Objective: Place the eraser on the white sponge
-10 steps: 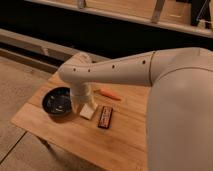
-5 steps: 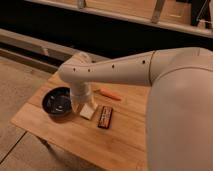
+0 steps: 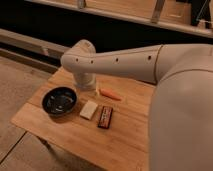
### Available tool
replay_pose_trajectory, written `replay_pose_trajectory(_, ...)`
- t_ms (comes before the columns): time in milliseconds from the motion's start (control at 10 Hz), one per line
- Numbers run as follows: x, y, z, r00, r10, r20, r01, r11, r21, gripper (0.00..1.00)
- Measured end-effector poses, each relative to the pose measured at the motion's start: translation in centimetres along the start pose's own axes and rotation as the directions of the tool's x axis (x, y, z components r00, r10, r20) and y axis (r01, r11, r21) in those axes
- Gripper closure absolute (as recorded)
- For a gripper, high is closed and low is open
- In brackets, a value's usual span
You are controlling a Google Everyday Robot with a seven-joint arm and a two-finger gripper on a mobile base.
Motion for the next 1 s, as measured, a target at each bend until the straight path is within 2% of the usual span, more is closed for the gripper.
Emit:
replay_pose_trajectory(300, 0.2, -3.1, 0.0, 0.998, 0.055, 0.024, -0.055, 0.998, -0.005, 0.35)
replay_pose_trajectory(600, 1.6, -5.9, 2.4, 0.997, 0.074, 0.015, -0.074, 0.997, -0.030, 0.35)
replay_pose_trajectory(1000, 2.1, -9.9, 4.9, 0.993, 0.118, -0.001, -0.117, 0.989, -0.087, 0.35)
